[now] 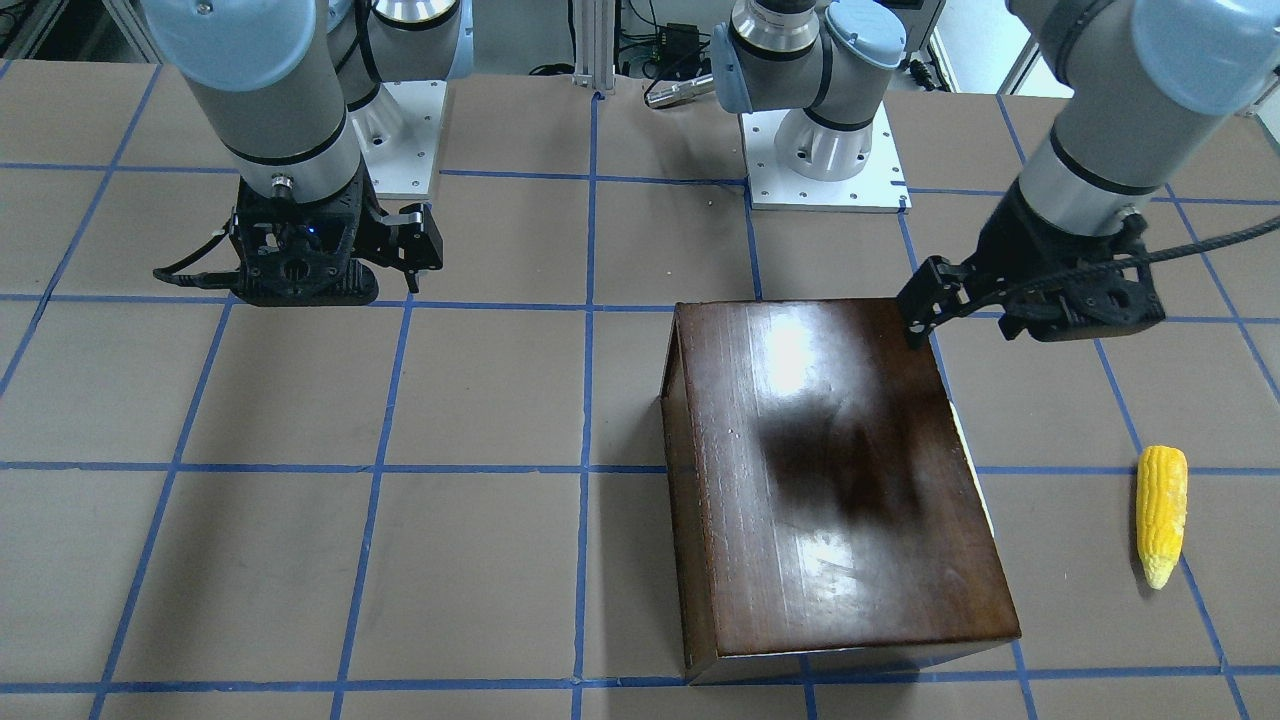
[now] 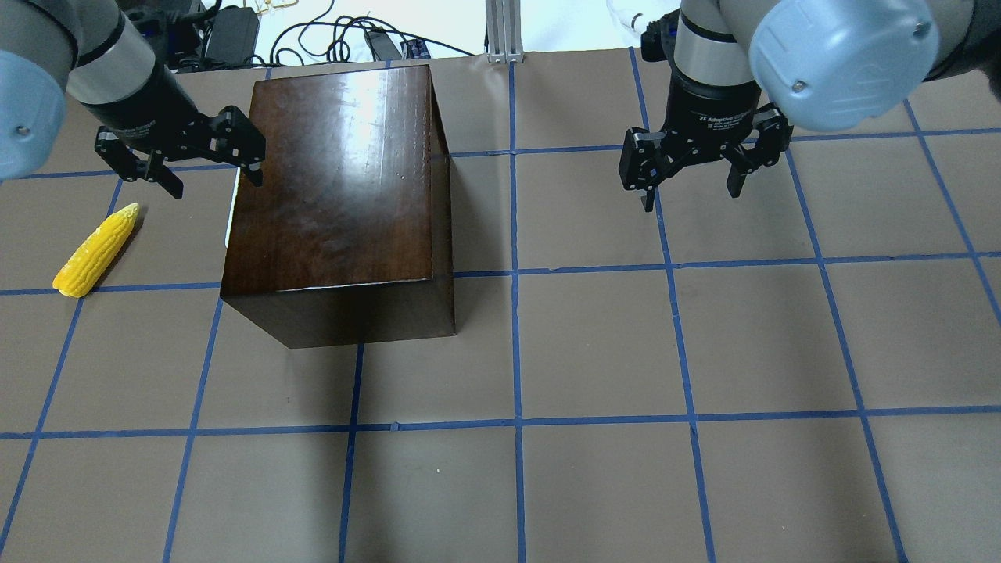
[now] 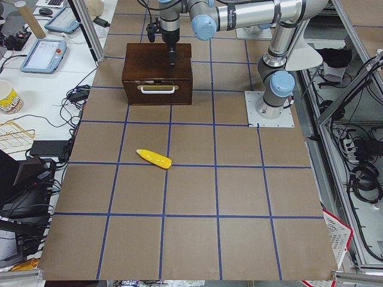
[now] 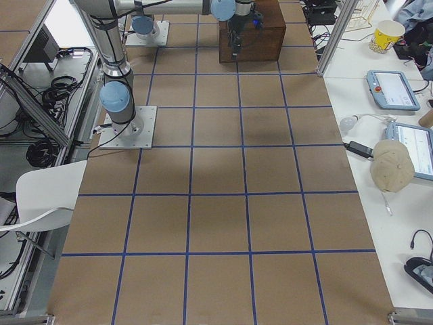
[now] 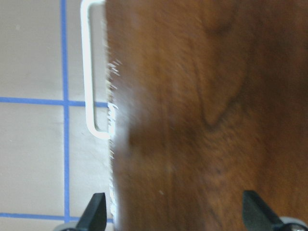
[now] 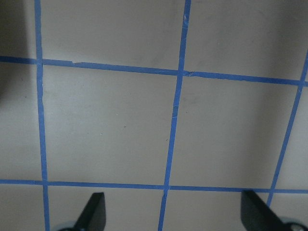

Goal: Open drawer and put corn inside
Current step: 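Move the left gripper beside the cabinet toward the white drawer handle, then lower the left gripper onto the white drawer handle and grasp it, then pull the drawer handle away from the cabinet with the left gripper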

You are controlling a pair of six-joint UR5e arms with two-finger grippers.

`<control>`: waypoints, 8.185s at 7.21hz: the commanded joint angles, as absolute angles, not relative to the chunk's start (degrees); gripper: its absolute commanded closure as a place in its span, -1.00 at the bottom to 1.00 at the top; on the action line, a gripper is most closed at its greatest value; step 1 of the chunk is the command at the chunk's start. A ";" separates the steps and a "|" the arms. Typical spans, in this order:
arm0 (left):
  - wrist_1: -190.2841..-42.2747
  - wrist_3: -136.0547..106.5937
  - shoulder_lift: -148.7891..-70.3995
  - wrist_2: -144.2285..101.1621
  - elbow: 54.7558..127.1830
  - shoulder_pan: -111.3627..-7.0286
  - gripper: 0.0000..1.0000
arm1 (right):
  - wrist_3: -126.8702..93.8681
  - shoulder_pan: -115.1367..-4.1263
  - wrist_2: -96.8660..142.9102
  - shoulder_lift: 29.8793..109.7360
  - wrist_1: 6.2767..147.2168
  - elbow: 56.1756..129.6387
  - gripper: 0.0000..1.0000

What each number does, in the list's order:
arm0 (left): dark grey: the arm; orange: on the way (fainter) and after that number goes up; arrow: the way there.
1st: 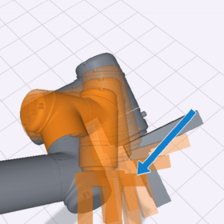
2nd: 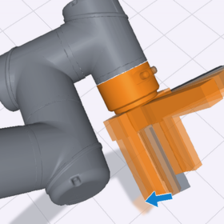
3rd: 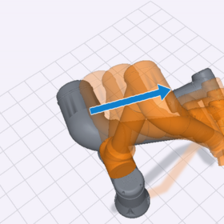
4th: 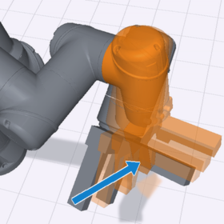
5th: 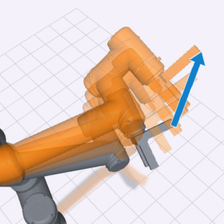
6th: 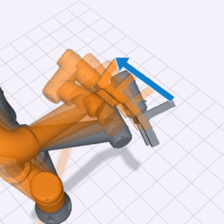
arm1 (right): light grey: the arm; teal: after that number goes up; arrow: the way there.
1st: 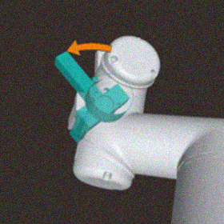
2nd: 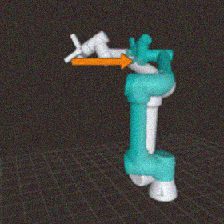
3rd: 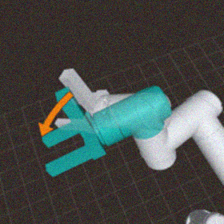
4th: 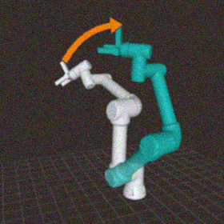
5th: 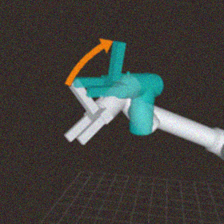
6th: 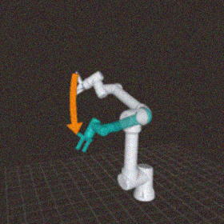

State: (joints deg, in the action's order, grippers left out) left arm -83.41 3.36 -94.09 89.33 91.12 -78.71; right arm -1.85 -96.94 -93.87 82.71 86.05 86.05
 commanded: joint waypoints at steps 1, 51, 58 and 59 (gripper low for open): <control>-83.94 13.19 -95.18 88.60 88.69 -72.71 -1.00 | -1.85 -96.94 -93.87 82.71 86.04 86.04 -1.00; -72.69 35.95 -115.75 74.18 89.47 -58.80 -1.00 | -1.85 -96.94 -93.87 82.71 86.04 86.04 -1.00; -72.69 38.41 -116.28 75.32 88.43 -56.51 -1.00 | -1.85 -96.94 -93.87 82.71 86.04 86.04 -1.00; -72.69 38.41 -116.28 75.32 88.24 -56.51 -1.00 | -1.85 -96.94 -93.87 82.71 86.04 86.04 -1.00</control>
